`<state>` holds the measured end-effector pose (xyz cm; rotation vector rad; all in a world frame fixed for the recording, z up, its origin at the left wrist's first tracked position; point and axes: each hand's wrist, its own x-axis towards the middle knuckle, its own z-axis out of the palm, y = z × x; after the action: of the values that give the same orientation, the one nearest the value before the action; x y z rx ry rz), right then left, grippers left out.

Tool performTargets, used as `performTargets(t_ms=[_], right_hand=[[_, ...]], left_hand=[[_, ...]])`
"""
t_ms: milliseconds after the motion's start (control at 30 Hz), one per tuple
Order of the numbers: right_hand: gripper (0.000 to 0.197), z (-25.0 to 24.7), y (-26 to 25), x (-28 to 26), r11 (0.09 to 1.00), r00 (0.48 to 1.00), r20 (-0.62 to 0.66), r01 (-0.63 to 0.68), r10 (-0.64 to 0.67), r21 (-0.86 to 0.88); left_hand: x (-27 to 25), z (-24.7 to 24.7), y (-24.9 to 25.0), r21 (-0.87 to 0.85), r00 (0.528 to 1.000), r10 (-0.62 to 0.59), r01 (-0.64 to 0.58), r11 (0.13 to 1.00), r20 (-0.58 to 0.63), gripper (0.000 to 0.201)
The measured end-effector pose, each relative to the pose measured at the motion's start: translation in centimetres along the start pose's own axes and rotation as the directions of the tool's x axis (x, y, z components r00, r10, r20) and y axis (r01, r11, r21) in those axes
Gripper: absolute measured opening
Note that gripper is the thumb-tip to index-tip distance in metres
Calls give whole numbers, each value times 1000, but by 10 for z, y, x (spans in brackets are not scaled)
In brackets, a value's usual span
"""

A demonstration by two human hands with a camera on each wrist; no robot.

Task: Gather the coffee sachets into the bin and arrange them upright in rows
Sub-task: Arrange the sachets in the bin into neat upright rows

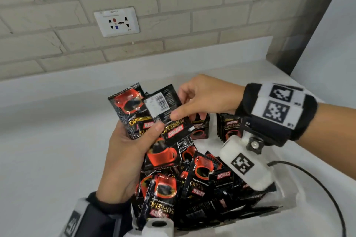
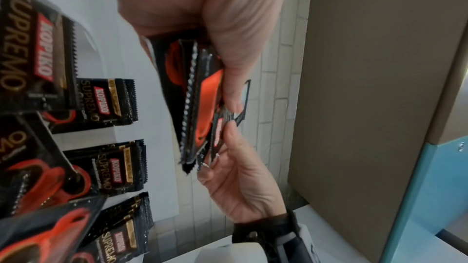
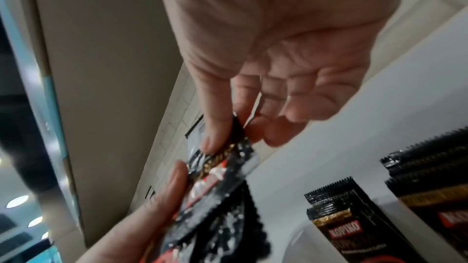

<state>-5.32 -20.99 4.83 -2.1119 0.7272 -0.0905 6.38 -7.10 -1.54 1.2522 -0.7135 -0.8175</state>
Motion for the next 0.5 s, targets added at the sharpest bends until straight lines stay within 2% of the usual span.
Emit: performTargets(t_ms=[67, 167, 233, 267, 300, 333, 367, 400, 433, 500], right_hand=[[19, -5, 5, -4, 994, 998, -66, -7, 14, 106], [16, -15, 7, -8, 964, 964, -266, 67, 5, 258], [14, -18, 6, -14, 956, 897, -421, 229, -133, 186], [16, -15, 5, -18, 940, 841, -468, 335, -270, 60], [17, -11, 6, -21, 887, 766, -457, 439, -452, -140], [13, -6, 9, -24, 777, 686, -370, 514, -627, -364], [14, 0, 13, -25, 637, 616, -262, 531, -743, -558], [20, 5, 18, -26, 513, 566, -175, 517, -806, -685], [25, 7, 21, -26, 441, 554, -117, 498, -824, -747], [30, 6, 23, -27, 390, 553, -71, 485, -830, -783]], left_hand=[[-1, 2, 1, -12, 1000, -22, 22, 1000, -19, 48], [-2, 1, 2, -15, 997, -77, 77, 997, -21, 42], [-3, -1, 2, -34, 994, -107, 106, 994, -23, 37], [-3, -1, 2, -56, 992, -126, 124, 991, -18, 38], [-4, 0, 3, -78, 990, -143, 142, 987, -5, 46], [-4, 1, 3, -91, 987, -163, 163, 982, 8, 55], [-4, 2, 4, -96, 982, -187, 189, 977, 23, 57], [-4, 3, 4, -104, 977, -208, 211, 972, 42, 50], [-4, 3, 5, -115, 972, -226, 232, 966, 66, 40], [-5, 4, 6, -125, 962, -256, 266, 956, 91, 35]])
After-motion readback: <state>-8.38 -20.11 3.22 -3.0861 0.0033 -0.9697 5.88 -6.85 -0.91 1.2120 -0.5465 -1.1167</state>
